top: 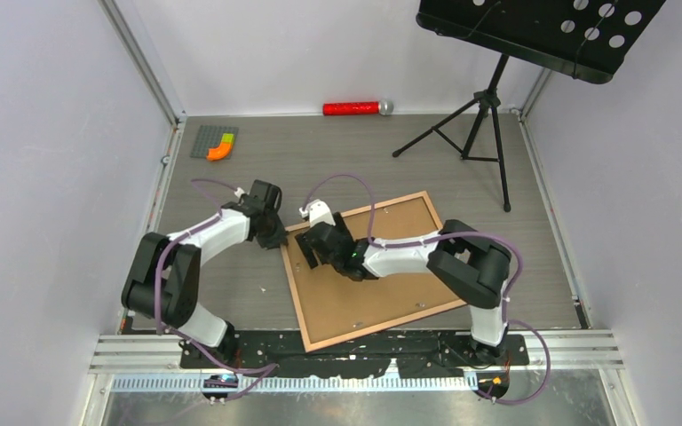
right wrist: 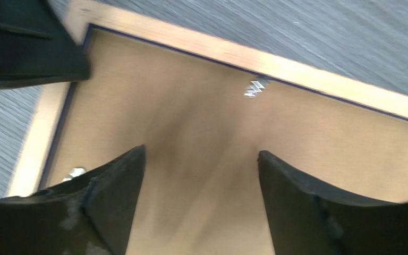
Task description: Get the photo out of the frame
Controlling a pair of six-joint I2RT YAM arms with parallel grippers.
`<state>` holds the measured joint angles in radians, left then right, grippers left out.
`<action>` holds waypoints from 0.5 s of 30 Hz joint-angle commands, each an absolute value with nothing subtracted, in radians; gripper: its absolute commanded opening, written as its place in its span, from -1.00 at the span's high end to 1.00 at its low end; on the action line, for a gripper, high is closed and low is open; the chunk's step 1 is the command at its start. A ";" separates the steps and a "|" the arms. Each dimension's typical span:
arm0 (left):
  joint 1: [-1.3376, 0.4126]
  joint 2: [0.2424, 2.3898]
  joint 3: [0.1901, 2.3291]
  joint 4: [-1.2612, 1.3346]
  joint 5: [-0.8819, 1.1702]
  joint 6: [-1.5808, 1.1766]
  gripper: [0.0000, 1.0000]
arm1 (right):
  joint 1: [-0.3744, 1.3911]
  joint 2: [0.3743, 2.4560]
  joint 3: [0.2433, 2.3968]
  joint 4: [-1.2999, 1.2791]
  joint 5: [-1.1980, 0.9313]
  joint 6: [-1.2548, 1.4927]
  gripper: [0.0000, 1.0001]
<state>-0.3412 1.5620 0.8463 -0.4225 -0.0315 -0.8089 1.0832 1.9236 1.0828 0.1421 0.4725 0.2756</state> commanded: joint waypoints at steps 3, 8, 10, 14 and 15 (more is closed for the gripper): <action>-0.336 1.474 0.742 -0.570 -0.100 -0.938 1.00 | 1.015 1.734 1.009 0.093 0.510 0.360 -0.90; -0.326 1.406 0.653 -0.558 -0.121 -1.008 1.00 | 0.906 1.630 0.961 0.012 0.432 0.468 -0.97; -0.323 1.369 0.633 -0.558 -0.120 -1.021 1.00 | 0.873 1.558 0.918 -0.061 0.456 0.493 -0.99; -0.324 1.273 0.665 -0.590 -0.114 -0.957 0.42 | 0.805 1.390 0.846 -0.319 0.555 0.636 -0.93; -0.324 1.241 0.674 -0.594 -0.116 -0.935 0.00 | 0.775 1.360 0.822 -0.374 0.565 0.705 -0.92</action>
<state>-0.3183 1.3426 0.6647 -0.4667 -0.1368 -0.9497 0.8261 1.5085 0.8780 -0.0978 0.4774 0.4946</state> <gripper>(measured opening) 0.175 0.972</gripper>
